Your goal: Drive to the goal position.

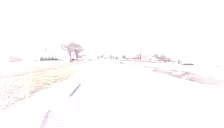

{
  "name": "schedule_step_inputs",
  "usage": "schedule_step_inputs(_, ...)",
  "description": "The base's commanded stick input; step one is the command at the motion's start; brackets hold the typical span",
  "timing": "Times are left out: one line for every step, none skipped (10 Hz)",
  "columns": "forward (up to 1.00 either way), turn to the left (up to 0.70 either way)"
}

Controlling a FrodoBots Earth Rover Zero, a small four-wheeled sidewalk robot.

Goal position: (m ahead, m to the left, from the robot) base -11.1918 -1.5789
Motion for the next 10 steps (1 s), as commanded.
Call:
schedule_step_inputs(0.04,0.05)
schedule_step_inputs(0.05,0.05)
schedule_step_inputs(0.05,0.03)
schedule_step_inputs(0.05,0.01)
schedule_step_inputs(0.05,0.03)
schedule_step_inputs(0.05,0.05)
schedule_step_inputs(0.05,0.04)
schedule_step_inputs(0.05,0.01)
schedule_step_inputs(0.05,0.01)
schedule_step_inputs(0.05,0.01)
